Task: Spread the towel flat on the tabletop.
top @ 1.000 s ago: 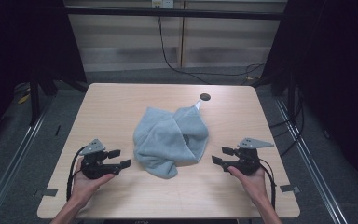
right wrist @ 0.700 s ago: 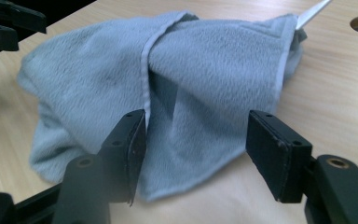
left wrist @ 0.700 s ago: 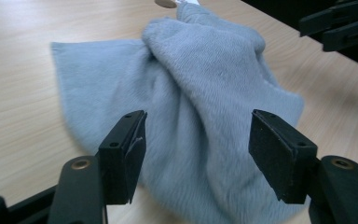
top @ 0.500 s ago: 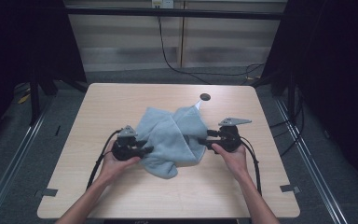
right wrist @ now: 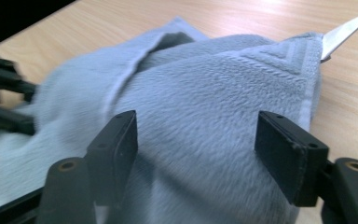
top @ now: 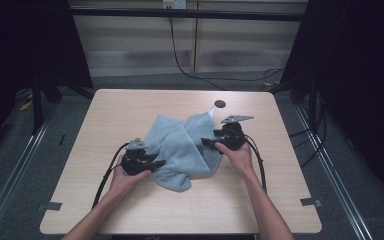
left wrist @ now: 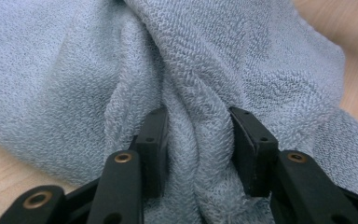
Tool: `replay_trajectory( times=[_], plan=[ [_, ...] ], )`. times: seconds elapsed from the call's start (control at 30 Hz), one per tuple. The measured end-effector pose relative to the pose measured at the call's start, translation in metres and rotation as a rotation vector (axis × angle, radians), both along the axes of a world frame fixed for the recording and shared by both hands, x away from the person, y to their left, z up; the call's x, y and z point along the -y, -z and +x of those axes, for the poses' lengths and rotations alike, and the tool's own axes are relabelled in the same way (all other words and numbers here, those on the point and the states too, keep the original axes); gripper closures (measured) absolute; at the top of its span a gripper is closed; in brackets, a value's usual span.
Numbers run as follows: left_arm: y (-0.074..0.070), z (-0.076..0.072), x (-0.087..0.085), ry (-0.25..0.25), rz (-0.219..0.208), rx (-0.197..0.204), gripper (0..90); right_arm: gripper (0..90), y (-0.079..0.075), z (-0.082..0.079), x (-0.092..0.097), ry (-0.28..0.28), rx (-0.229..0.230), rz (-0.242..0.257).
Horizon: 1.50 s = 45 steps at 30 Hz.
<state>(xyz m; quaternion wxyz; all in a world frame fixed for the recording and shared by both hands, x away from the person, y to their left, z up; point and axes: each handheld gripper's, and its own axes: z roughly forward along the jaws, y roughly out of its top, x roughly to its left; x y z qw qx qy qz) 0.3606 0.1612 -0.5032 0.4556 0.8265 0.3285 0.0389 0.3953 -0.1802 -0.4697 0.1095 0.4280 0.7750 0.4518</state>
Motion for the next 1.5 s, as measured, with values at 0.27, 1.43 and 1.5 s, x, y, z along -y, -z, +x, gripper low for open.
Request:
replay_trajectory(
  times=[0.27, 1.43, 1.5],
  plan=[
    [0.001, -0.003, 0.001, -0.006, 0.016, 0.021, 65.1, 52.8, 0.041, 0.0, -0.015, -0.038, -0.029, -0.12],
    [-0.043, -0.059, -0.018, 0.073, -0.152, 0.049, 38.0, 36.8, -0.018, -0.122, 0.006, -0.162, 0.038, -0.045],
    [-0.044, -0.054, -0.014, 0.071, -0.149, 0.051, 37.2, 35.6, -0.019, -0.115, 0.003, -0.158, 0.042, -0.034]
  ],
)
